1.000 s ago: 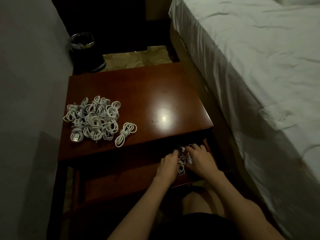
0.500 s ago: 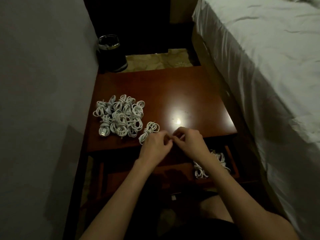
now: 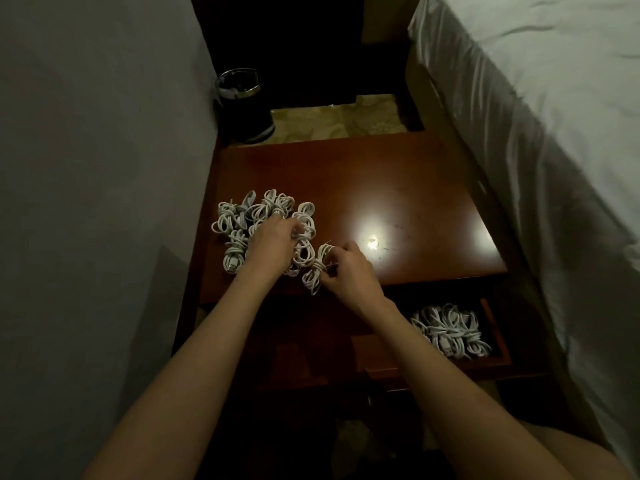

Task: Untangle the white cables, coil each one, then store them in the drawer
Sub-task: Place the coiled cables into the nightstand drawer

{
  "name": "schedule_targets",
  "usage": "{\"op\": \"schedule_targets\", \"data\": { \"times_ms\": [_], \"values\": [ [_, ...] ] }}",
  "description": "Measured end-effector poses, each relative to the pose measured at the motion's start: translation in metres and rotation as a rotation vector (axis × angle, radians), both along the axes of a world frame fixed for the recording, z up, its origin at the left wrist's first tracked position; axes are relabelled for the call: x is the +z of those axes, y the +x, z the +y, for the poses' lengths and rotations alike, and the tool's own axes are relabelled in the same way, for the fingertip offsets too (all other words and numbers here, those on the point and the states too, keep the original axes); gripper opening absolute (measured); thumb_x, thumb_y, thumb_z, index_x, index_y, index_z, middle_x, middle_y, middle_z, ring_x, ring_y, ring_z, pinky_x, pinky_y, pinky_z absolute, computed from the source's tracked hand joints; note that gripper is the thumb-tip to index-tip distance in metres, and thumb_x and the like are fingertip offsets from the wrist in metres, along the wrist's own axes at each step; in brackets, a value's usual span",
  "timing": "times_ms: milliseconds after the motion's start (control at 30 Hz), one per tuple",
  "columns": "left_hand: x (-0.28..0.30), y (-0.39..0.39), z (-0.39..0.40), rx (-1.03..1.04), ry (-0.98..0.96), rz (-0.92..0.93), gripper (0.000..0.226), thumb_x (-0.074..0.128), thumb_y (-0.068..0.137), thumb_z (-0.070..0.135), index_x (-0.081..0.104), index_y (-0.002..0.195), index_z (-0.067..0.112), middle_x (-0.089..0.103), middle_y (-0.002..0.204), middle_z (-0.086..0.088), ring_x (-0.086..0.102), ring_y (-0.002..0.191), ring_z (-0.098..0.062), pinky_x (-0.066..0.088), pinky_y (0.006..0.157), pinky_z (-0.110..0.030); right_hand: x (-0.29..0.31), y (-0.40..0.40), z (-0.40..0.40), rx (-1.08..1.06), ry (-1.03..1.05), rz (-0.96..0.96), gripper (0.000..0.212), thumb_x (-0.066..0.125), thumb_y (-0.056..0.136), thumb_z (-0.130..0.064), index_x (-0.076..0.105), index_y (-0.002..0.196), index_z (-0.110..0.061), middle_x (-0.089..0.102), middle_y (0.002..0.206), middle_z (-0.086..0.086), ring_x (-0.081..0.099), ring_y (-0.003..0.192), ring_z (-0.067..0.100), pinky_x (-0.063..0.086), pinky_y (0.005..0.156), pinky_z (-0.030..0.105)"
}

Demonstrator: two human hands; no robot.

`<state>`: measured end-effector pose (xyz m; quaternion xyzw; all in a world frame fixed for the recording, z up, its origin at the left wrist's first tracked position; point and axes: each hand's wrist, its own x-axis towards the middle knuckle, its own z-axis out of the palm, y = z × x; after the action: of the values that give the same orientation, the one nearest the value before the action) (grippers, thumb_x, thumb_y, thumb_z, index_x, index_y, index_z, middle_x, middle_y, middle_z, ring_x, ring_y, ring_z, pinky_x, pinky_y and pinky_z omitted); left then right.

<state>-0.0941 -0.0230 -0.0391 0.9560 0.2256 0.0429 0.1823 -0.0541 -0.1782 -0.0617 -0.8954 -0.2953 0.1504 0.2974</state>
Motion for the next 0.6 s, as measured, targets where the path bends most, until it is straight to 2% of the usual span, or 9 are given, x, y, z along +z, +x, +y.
{"op": "schedule_targets", "data": {
  "times_ms": [167,267,400,467,600],
  "values": [
    [0.005,-0.003,-0.010,-0.108,0.089,-0.003,0.023,0.058,0.095,0.016,0.064,0.117,0.016,0.057,0.113,-0.008,0.057,0.105,-0.024,0.051,0.087,-0.040,0.002,-0.008,-0.003,-0.020,0.012,-0.034,0.012,0.063,0.085,-0.019,0.056,0.090,-0.010,0.052,0.099,0.008,0.056,0.082,0.028,0.042,0.067,0.034],
    [0.007,-0.007,-0.020,-0.153,0.026,-0.090,0.020,0.058,0.094,0.014,0.066,0.114,0.014,0.061,0.111,-0.005,0.060,0.103,-0.022,0.051,0.087,-0.041,0.004,-0.005,-0.014,-0.020,0.013,0.009,0.016,0.063,0.083,-0.018,0.049,0.081,-0.013,0.052,0.092,0.007,0.055,0.080,0.028,0.039,0.065,0.033],
    [0.008,-0.017,-0.050,-0.243,-0.054,-0.166,0.019,0.062,0.093,0.016,0.068,0.110,0.012,0.061,0.101,-0.006,0.062,0.093,-0.023,0.052,0.083,-0.041,0.014,0.004,-0.045,0.032,-0.007,-0.006,0.022,0.067,0.083,-0.023,0.050,0.074,-0.012,0.053,0.080,0.006,0.051,0.069,0.022,0.036,0.059,0.029],
    [0.006,-0.024,-0.064,-0.279,-0.073,-0.185,0.019,0.062,0.093,0.021,0.069,0.109,0.013,0.061,0.099,-0.006,0.063,0.088,-0.023,0.053,0.080,-0.040,0.020,0.007,-0.066,0.090,-0.059,-0.053,0.024,0.067,0.083,-0.025,0.048,0.073,-0.015,0.050,0.077,0.001,0.049,0.067,0.019,0.033,0.057,0.027],
    [-0.004,-0.045,-0.086,-0.344,-0.094,-0.141,0.019,0.064,0.092,0.020,0.071,0.108,0.013,0.061,0.100,-0.006,0.065,0.086,-0.027,0.053,0.077,-0.042,0.015,0.005,-0.108,0.171,-0.204,-0.105,0.017,0.066,0.082,-0.025,0.055,0.085,-0.012,0.052,0.085,0.000,0.053,0.076,0.020,0.042,0.061,0.030]
  ]
}}
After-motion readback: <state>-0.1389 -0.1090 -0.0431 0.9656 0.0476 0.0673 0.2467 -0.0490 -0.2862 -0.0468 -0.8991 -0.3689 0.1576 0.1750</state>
